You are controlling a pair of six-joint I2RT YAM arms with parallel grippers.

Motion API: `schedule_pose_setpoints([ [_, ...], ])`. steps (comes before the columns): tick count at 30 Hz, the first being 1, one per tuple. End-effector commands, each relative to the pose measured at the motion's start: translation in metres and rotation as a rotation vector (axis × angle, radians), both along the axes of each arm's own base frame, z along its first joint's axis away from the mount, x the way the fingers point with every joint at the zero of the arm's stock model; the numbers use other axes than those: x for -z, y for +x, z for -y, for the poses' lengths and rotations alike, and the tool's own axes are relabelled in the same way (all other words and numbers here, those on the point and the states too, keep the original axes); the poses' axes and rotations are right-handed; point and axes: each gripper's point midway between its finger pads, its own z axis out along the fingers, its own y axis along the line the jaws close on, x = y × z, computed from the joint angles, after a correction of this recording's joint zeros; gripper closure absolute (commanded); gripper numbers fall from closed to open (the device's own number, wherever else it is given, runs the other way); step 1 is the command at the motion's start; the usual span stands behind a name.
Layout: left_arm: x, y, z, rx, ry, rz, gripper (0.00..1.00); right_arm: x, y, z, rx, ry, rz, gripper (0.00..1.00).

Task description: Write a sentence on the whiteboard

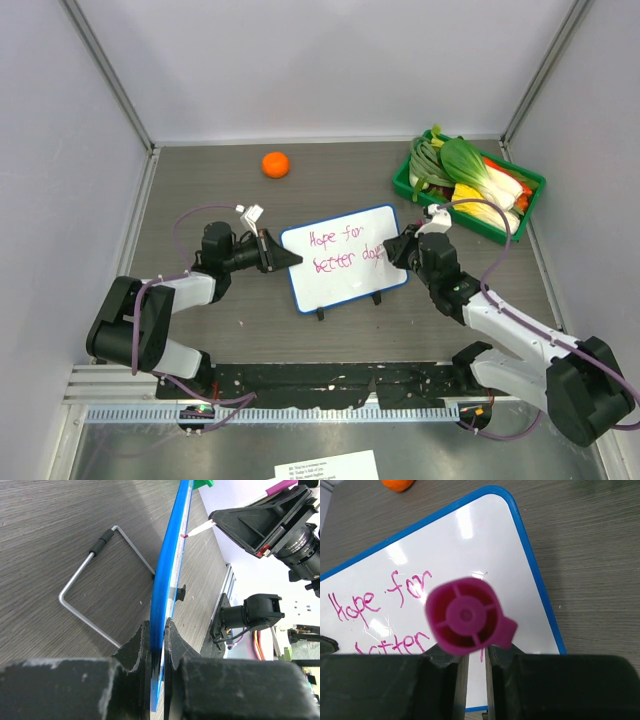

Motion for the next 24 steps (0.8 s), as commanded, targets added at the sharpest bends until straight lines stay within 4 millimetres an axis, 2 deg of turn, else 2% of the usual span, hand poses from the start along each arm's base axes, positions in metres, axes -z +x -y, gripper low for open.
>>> schedule_pose_setpoints([
  [1, 0.055, -0.001, -0.019, -0.089, 0.183, -0.073, 1.00, -0.044, 0.009, -0.005, 0.005, 0.083, 0.107, 0.99],
  [10, 0.055, -0.002, -0.019, -0.090, 0.182, -0.075, 1.00, -0.055, 0.000, 0.014, 0.053, 0.072, 0.135, 0.99],
  [18, 0.054, -0.002, -0.019, -0.091, 0.182, -0.070, 1.00, -0.040, -0.002, 0.033, 0.105, 0.027, 0.109, 0.99],
  [24, 0.054, -0.002, -0.019, -0.091, 0.182, -0.072, 1.00, -0.033, 0.000, 0.033, 0.103, 0.027, 0.101, 0.99],
])
